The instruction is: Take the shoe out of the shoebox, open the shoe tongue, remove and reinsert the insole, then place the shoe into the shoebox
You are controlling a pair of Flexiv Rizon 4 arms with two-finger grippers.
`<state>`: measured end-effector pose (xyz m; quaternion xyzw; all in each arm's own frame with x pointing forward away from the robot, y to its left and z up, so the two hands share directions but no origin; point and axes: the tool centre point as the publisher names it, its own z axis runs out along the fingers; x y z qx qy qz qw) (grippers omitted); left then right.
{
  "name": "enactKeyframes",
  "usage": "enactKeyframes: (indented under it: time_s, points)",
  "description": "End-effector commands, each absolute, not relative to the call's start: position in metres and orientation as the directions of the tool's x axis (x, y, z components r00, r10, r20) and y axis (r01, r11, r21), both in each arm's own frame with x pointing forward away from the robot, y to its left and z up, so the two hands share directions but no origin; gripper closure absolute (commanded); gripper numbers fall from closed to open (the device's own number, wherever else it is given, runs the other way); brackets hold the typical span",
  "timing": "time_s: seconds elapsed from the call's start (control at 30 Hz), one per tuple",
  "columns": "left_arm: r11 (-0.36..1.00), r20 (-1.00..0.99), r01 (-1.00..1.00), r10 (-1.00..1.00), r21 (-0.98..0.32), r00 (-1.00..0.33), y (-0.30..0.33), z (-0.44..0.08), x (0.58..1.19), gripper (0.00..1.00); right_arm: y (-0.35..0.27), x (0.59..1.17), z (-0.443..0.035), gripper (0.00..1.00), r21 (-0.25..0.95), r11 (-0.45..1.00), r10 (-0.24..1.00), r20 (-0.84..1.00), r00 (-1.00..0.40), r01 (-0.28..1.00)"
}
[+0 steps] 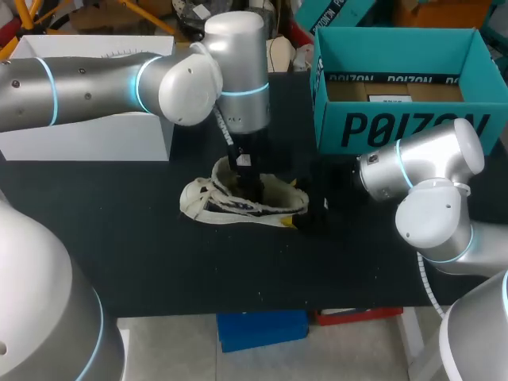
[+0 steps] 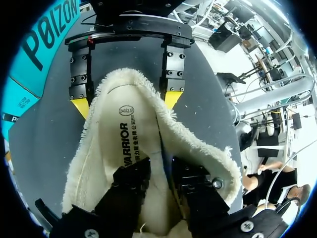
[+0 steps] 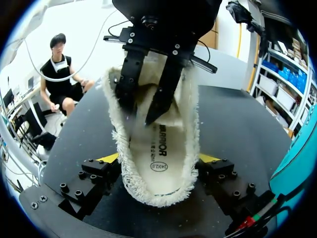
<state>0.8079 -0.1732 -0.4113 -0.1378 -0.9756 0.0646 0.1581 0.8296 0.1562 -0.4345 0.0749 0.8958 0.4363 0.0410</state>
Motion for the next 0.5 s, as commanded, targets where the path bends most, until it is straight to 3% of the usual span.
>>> enactKeyframes:
  time_s: [0.03,0.1,0.17,0.5]
  points:
    - [0.953,0.28,0.262,0.295,-0.151,-0.913,-0.171,-0.416,0.802,0.52,0.155,0.83,-0.436,1.0,0.787,0.608,0.172,-0.008,-0.985,0.101]
    - [0.958,0.258,0.267,0.286,-0.108,-0.923,-0.17,-0.417,0.803,0.49,0.155,0.83,-0.436,1.0,0.787,0.608,0.172,-0.008,-0.985,0.101]
    - [0.961,0.233,0.264,0.277,-0.087,-0.932,-0.168,-0.418,0.804,0.55,0.155,0.83,-0.436,1.0,0.787,0.608,0.172,-0.008,-0.985,0.101]
    - [0.972,-0.003,0.207,0.209,0.108,-0.978,-0.156,-0.421,0.812,0.56,0.155,0.83,-0.436,1.0,0.787,0.608,0.172,-0.008,-0.985,0.101]
